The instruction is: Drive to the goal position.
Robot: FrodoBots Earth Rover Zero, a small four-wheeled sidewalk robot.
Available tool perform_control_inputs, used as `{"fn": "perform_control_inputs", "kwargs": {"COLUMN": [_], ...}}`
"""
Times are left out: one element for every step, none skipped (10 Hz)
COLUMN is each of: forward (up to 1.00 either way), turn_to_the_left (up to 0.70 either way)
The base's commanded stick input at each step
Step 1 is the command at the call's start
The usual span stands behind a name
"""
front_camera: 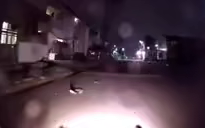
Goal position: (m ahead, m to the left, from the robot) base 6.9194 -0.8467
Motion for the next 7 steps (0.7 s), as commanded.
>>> {"fn": "perform_control_inputs", "kwargs": {"forward": [0.70,0.70,0.70,0.70,0.70,0.70,0.70], "turn_to_the_left": [-0.04,0.00,0.00,0.00,0.00,0.00,0.00]}}
